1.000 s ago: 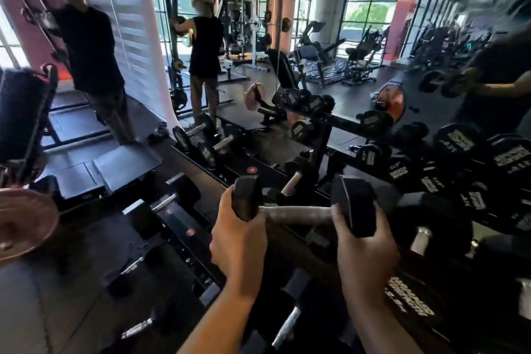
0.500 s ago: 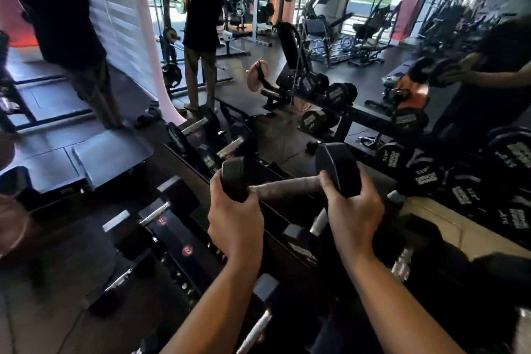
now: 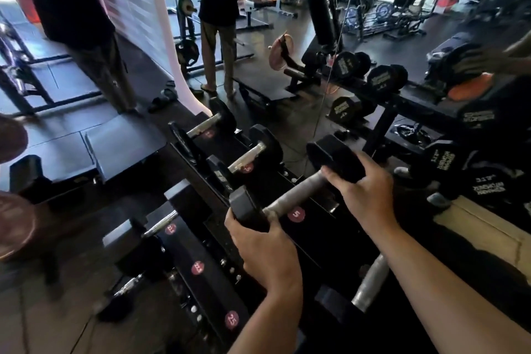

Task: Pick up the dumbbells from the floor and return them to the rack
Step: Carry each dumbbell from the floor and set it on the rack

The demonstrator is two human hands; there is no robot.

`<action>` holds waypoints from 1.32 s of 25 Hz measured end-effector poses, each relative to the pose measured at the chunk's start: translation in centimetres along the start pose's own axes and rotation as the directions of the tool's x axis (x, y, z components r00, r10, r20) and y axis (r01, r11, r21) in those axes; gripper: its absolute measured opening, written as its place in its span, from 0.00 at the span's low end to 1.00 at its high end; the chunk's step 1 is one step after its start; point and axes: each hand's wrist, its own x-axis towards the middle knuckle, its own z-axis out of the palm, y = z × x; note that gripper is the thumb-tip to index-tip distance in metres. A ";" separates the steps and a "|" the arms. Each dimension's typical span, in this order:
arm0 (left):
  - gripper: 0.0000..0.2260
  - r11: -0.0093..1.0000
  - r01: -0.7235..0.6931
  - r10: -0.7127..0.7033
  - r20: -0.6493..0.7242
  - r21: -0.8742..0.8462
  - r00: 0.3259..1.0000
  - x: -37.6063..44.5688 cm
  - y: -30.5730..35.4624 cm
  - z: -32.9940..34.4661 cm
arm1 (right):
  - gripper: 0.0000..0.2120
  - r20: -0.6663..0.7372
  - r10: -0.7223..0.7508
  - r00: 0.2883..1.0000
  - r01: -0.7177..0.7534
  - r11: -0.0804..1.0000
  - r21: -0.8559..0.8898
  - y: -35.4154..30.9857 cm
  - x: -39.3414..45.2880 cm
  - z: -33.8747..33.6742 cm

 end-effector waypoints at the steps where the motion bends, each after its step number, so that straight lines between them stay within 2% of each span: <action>1: 0.27 0.999 0.034 -0.034 -0.010 -0.004 0.999 0.6 -0.8 1.0 | 0.16 0.034 -0.005 0.999 0.005 1.000 -0.007 0.9 1.1 0.8; 6: 0.28 0.986 0.168 -0.168 -0.011 0.005 0.986 2.5 -3.8 4.0 | 0.17 0.150 -0.005 0.989 0.009 1.000 -0.026 4.8 3.9 3.6; 14: 0.32 0.952 0.300 -0.299 -0.032 0.067 0.954 3.6 -7.1 6.8 | 0.19 0.224 0.135 0.965 -0.113 0.988 -0.108 10.6 4.4 6.1; 20: 0.34 0.944 0.307 -0.305 -0.034 0.125 0.952 3.0 -7.8 8.1 | 0.20 0.254 0.224 0.941 -0.202 0.973 -0.113 13.5 4.3 6.4; 33: 0.32 0.939 0.326 -0.319 -0.080 0.104 0.944 3.7 -7.1 8.6 | 0.21 0.343 0.214 0.915 -0.166 0.972 -0.164 14.8 5.5 6.7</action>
